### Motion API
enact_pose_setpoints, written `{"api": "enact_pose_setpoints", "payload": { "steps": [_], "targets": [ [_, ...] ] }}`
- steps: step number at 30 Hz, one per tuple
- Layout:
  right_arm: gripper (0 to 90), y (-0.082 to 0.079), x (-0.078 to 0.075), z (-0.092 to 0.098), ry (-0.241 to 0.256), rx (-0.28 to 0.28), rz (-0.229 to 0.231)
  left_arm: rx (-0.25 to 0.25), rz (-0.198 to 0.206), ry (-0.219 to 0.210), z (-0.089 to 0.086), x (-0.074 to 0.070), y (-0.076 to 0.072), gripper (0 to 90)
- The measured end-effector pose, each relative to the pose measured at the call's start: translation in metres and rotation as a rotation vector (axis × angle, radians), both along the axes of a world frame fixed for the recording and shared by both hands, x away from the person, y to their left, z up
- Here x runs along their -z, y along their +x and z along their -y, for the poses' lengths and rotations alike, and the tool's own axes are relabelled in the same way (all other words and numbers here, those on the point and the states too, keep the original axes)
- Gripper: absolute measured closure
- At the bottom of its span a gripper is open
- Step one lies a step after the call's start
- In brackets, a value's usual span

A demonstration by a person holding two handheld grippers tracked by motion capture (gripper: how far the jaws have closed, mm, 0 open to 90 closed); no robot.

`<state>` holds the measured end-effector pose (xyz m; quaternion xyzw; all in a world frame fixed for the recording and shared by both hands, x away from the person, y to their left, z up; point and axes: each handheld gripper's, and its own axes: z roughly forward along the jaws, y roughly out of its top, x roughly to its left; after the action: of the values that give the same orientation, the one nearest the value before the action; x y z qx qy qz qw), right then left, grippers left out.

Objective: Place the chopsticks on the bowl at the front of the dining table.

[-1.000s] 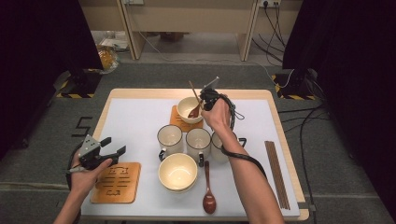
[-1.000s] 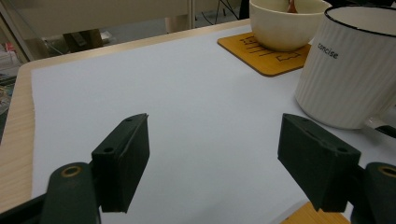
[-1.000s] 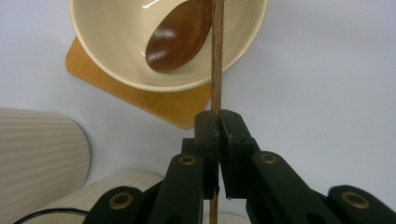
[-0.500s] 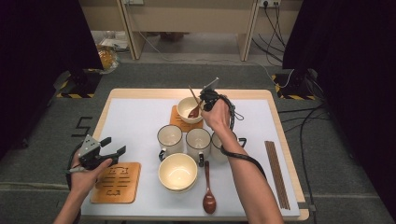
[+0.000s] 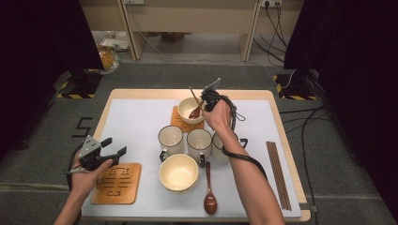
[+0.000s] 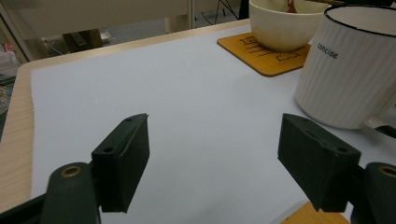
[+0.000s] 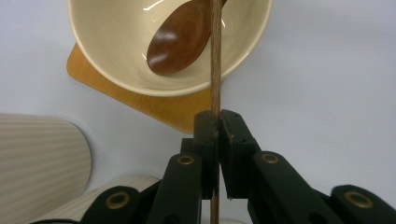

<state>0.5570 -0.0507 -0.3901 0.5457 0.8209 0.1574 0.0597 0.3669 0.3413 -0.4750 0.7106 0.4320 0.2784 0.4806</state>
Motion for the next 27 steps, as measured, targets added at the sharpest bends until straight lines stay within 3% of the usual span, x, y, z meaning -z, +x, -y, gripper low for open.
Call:
{"api": "enact_pose_setpoints", "payload": {
  "steps": [5,27],
  "targets": [
    [77.1,0.000,-0.002,0.001,0.007,0.003,0.021,0.000,0.000,0.000,0.000,0.000,0.000,24.6],
    [73.9,-0.006,-0.012,0.009,0.037,0.024,0.045,0.001,0.000,0.000,0.002,0.000,0.000,24.6]
  ]
}}
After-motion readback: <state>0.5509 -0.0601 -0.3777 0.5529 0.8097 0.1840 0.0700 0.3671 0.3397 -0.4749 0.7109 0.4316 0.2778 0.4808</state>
